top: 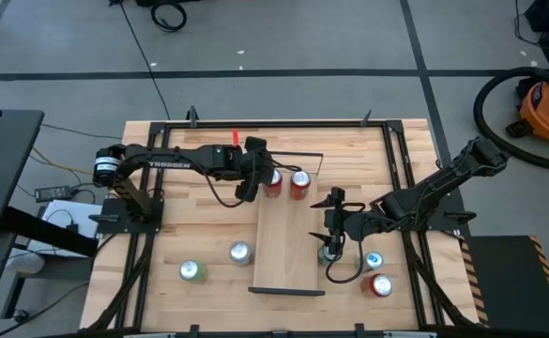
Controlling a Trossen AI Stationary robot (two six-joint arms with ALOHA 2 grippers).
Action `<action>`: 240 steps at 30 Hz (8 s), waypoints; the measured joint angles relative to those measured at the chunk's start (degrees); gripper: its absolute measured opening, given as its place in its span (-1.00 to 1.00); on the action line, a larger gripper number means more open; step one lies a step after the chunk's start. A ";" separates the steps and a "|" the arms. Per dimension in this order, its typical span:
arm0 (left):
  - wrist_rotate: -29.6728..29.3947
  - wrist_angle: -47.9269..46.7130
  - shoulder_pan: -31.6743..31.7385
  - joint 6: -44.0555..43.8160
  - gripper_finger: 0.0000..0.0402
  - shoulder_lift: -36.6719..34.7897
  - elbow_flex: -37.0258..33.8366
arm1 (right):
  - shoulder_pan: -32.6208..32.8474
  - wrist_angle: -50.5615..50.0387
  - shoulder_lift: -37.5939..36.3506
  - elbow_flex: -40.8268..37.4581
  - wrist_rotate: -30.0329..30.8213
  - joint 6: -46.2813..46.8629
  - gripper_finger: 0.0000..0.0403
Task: Place canned beverage on shelf
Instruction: Put the red/black soda can on the shelf, then put the yellow/white soda can on the shelf
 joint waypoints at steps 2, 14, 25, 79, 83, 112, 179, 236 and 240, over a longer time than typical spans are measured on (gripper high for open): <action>-1.11 0.02 0.00 0.00 0.92 0.00 0.00 | 0.00 0.00 0.00 0.00 0.00 0.00 0.85; -4.38 -7.25 -1.40 -4.90 0.92 -0.96 1.01 | 0.00 0.53 0.00 0.00 0.00 -0.23 0.85; 6.31 -9.96 -2.00 -21.67 0.92 -0.94 3.28 | 0.00 1.37 0.00 0.00 -0.39 -0.49 0.85; -12.18 -1.93 -4.42 -39.71 0.92 -0.85 -2.40 | 1.55 4.33 0.00 0.00 -0.42 -2.12 0.85; -8.80 -4.84 -4.58 -39.02 0.92 -0.87 -2.23 | 1.66 3.86 -0.02 0.00 -0.26 -2.12 0.85; 1.33 -11.34 -16.50 -38.05 0.92 -1.36 2.58 | -8.12 6.19 9.62 -0.02 1.40 5.77 0.79; 3.15 -16.40 -36.21 -84.55 0.92 1.35 3.56 | -3.49 4.64 1.33 -0.44 18.59 -9.34 0.79; 5.66 -24.80 -24.55 -26.47 0.52 7.54 6.09 | -4.65 5.71 0.96 -1.64 -2.96 -9.98 0.79; 4.51 -24.60 -23.10 -24.63 0.52 7.19 9.04 | -3.82 1.51 -0.53 -0.30 0.29 -7.58 0.79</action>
